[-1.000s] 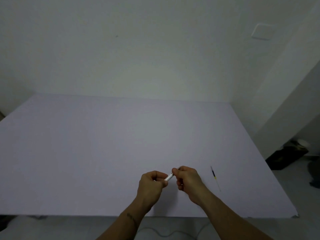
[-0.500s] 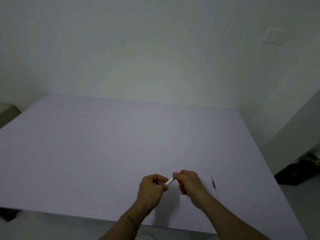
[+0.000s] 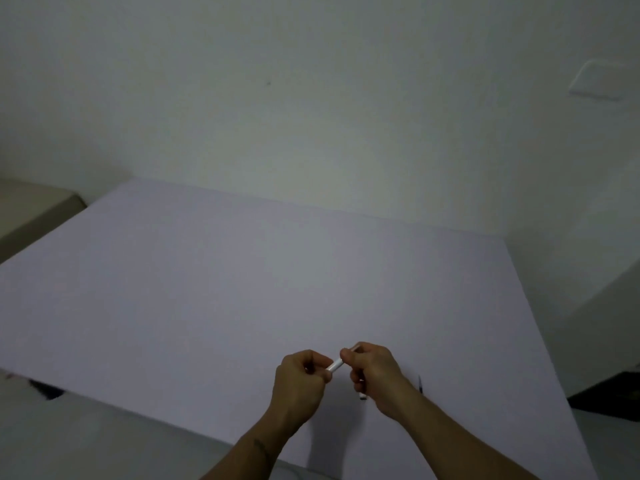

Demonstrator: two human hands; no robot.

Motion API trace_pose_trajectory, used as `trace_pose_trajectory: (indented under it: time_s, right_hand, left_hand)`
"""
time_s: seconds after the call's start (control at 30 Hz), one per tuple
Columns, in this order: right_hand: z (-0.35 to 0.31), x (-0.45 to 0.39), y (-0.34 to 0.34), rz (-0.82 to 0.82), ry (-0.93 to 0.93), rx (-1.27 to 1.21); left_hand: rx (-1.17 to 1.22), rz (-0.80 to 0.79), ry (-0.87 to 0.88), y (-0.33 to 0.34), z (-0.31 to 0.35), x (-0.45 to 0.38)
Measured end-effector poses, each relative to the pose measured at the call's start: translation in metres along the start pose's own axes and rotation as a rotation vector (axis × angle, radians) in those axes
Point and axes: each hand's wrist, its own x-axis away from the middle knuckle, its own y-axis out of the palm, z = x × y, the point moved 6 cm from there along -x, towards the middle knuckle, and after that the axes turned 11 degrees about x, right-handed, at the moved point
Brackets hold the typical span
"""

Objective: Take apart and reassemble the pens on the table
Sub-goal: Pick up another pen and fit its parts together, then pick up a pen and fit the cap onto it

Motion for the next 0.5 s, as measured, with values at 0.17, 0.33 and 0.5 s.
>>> trace_pose_trajectory:
  time_s: [0.17,0.33,0.5]
  right_hand:
    - [0.007,-0.01,-0.019,0.066,-0.048,0.156]
    - [0.019,-0.018,-0.036,0.285,-0.135,0.648]
    - [0.027,-0.027,-0.02,0.234,-0.123,0.842]
  left_hand:
    - [0.055,0.118,-0.037,-0.008,-0.007,0.003]
    - [0.093,0.152,-0.081,-0.014,-0.016,0.009]
    - [0.071,0.144,-0.109,-0.019,-0.024,0.015]
